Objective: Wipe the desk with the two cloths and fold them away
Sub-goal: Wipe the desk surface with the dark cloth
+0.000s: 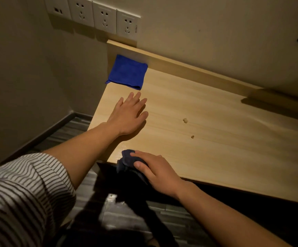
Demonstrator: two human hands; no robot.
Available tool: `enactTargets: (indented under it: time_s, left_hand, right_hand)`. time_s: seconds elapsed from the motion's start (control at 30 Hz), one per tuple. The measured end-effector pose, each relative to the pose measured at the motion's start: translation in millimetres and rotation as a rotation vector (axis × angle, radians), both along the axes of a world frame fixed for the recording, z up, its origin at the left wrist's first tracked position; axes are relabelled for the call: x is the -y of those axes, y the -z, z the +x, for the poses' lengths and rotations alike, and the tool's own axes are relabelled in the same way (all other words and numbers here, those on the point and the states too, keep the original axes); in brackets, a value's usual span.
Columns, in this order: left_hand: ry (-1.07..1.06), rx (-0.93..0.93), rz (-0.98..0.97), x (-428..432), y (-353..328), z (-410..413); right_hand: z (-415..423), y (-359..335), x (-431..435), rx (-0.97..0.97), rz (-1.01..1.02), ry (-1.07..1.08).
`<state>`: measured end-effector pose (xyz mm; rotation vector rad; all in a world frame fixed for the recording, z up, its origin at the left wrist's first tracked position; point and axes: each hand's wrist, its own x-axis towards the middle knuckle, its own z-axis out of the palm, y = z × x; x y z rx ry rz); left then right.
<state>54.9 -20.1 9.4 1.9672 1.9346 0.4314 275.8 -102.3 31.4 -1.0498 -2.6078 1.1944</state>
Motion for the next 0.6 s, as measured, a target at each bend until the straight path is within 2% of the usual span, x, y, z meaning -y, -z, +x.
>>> enactTargets:
  time_s: [0.1, 0.2, 0.3, 0.33, 0.43, 0.6]
  left_hand:
    - [-0.035, 0.055, 0.004, -22.9, -4.4, 21.7]
    - [-0.087, 0.027, -0.057, -39.4, 2.3, 34.6]
    - [-0.091, -0.208, -0.106, -39.4, 20.6, 42.1]
    - [-0.104, -0.236, -0.1, -39.0, 25.0, 43.7]
    - [-0.133, -0.228, -0.101, -42.4, 31.3, 44.1]
    - [-0.156, -0.294, -0.091, -42.9, 36.0, 45.3]
  right_hand:
    - [15.3, -25.9, -21.9, -0.046, -0.2, 0.095]
    - [29.8, -47.1, -68.3, -0.136, -0.178, 0.204]
    - [37.9, -60.1, -135.2, -0.171, -0.054, 0.259]
    - [39.1, -62.0, -160.2, -0.161, 0.009, 0.275]
    - [40.6, -57.2, -237.5, -0.076, 0.207, 0.272]
    - [39.2, -27.5, -348.7, 0.183, 0.541, 0.075]
